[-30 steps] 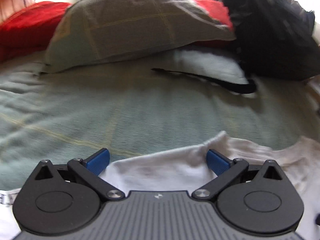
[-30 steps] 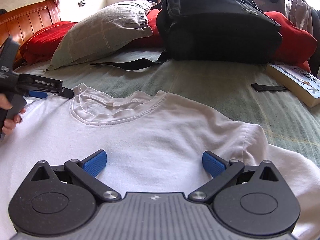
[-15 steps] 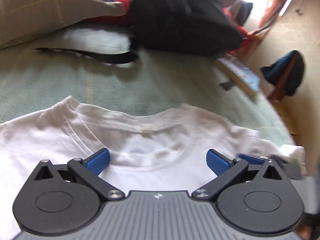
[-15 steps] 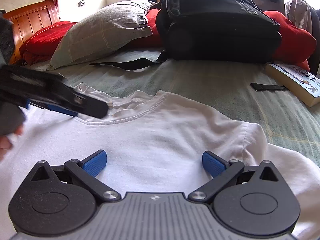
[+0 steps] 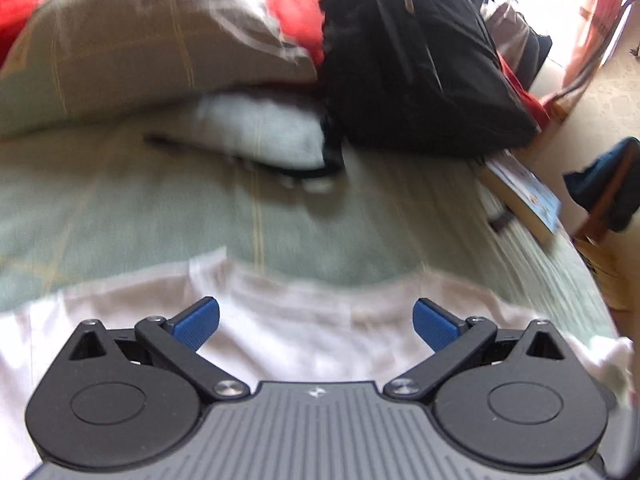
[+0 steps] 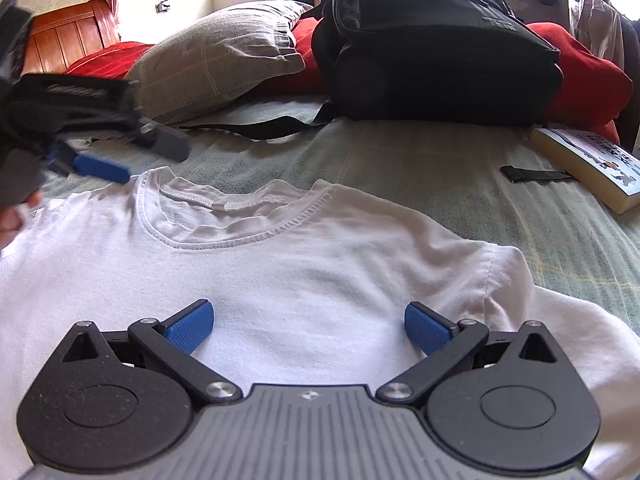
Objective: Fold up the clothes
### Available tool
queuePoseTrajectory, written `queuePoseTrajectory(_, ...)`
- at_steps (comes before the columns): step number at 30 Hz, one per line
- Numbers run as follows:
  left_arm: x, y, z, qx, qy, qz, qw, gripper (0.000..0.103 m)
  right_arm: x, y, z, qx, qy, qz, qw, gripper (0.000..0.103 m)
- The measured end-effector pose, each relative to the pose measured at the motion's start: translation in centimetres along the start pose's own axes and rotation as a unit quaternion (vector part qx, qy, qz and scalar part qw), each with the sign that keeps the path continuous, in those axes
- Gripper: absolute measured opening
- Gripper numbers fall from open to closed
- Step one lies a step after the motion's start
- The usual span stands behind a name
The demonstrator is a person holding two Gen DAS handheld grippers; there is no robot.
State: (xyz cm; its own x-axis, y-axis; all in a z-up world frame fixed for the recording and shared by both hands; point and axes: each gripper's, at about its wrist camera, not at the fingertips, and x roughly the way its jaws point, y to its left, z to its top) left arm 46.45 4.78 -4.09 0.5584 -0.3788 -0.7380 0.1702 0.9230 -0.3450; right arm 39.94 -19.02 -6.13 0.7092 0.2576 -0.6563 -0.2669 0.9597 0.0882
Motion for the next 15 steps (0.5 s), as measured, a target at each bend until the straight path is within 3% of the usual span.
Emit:
queuePoseTrajectory(2,-0.4,0.6,-1.1,-0.007,0.026,-0.002,0.9996,0.102,-0.3,-0.1,0.1,0.005,-0.003,0.008,1.000,0.103)
queuePoseTrajectory(5,-0.5,1.7,-2.7,-0.009,0.032,0.010,0.9994,0.102,-1.4,-0.5,0.4,0.029,-0.013,0.064,0.997,0.103)
queuePoseTrajectory(8,-0.3,2.9,-2.9,0.002,0.001,0.066,0.9978,0.102,-2.2,-0.6,0.6,0.045,-0.025,0.113,0.992,0.103)
queuePoseTrajectory(12,0.5,6.3,-1.3,-0.040,-0.027,0.144,0.9885,0.102,-2.7,-0.3,0.7,0.036,-0.037,0.126,0.991,0.103)
queuePoseTrajectory(15,-1.5,7.7,-0.7,-0.092,-0.038,0.118,0.9880,0.102,-2.7,-0.3,0.7,0.037,-0.037,0.136,0.989,0.103)
